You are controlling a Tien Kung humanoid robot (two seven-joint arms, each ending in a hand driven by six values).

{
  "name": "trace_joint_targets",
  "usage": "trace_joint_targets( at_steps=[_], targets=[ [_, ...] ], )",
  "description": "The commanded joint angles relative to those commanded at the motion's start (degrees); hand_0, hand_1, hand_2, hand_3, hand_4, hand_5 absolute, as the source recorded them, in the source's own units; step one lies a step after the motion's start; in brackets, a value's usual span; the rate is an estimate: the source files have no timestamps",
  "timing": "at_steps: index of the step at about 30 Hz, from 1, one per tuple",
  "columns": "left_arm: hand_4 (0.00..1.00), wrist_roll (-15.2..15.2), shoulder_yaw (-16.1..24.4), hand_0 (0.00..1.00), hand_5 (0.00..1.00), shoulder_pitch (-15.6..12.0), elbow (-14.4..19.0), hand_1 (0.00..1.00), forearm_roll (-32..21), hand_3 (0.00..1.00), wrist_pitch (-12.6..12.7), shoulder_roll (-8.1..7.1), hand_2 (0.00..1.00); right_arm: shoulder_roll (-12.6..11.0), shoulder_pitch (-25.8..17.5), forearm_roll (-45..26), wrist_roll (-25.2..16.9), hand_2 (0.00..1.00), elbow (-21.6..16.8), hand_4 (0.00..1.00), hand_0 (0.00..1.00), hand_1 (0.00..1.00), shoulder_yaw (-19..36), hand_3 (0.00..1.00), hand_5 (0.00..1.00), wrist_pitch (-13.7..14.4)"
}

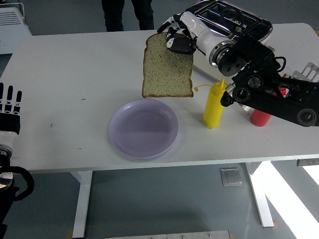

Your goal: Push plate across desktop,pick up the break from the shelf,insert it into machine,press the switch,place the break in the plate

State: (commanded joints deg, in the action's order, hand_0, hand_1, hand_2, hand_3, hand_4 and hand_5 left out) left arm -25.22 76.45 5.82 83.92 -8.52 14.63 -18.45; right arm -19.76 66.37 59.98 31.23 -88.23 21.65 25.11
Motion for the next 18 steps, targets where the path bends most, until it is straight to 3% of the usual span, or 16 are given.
trace_joint_targets(
  at_steps=[6,12,18],
  targets=[
    [0.659,0.05,-0.04,0.788,0.998,0.15,-0.04,0.707,0.04,0.642,0.04,0.00,0.677,2.07,-0.01,-0.99,-0.37,0.493,-0.40,0.048,0.367,0.317,-4.86,0.511,0.002,1.11],
    [0.661,0.04,-0.03,0.788,0.998,0.19,-0.07,0.707,0.02,0.643,0.03,-0.02,0.679,4.70,-0.20,-1.67,-1.14,0.495,2.12,0.049,0.367,0.317,-9.50,0.512,0.002,1.98],
    [0.662,0.03,-0.06,0.788,0.998,0.19,-0.16,0.707,-0.01,0.643,0.08,-0.09,0.679,7.26,-0.68,-1.87,-2.51,0.495,5.88,0.051,0.364,0.314,-11.24,0.512,0.002,4.76]
  ],
)
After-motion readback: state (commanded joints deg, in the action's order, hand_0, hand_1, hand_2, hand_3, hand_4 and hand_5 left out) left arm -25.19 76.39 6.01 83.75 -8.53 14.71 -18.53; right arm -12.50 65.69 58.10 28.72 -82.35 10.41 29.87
